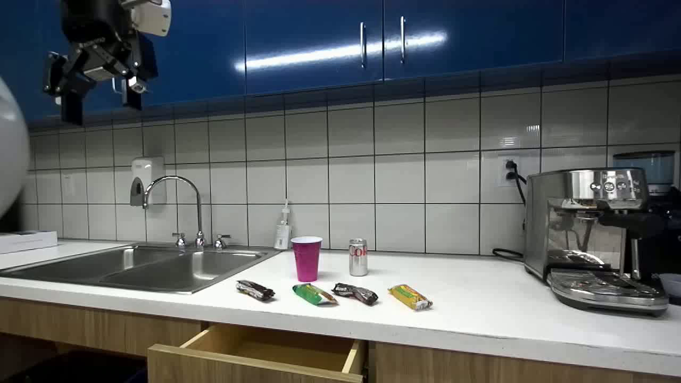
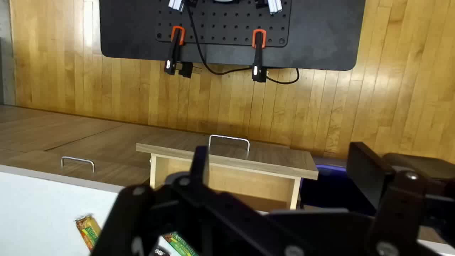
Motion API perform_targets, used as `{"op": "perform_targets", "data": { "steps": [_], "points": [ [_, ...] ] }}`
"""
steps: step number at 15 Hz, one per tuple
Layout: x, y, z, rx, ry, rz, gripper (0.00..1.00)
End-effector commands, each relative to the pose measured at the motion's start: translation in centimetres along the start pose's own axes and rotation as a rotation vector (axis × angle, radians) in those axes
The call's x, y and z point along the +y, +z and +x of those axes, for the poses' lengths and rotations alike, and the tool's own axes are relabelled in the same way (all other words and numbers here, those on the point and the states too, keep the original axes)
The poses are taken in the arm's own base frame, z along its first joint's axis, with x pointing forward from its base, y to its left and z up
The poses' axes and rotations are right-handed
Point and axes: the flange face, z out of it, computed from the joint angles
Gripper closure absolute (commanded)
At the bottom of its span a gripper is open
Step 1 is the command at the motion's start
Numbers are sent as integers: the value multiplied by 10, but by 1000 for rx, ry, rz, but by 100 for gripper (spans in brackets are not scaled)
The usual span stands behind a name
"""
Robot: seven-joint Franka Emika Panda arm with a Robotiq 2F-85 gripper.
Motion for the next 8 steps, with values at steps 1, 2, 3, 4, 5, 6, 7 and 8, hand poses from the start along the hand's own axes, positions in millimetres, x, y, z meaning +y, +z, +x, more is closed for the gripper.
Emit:
{"op": "perform_targets", "data": {
  "steps": [1,2,3,4,5,6,7,8],
  "points": [
    [0,0,0,-1,0,0,0],
    [0,0,0,-1,0,0,0],
    [0,0,0,-1,0,0,0],
    [0,0,0,-1,0,0,0],
    [0,0,0,-1,0,0,0],
    [0,0,0,12,3,-5,0],
    [0,1,0,21,7,-5,0],
    [0,2,0,35,1,1,0]
  ]
}}
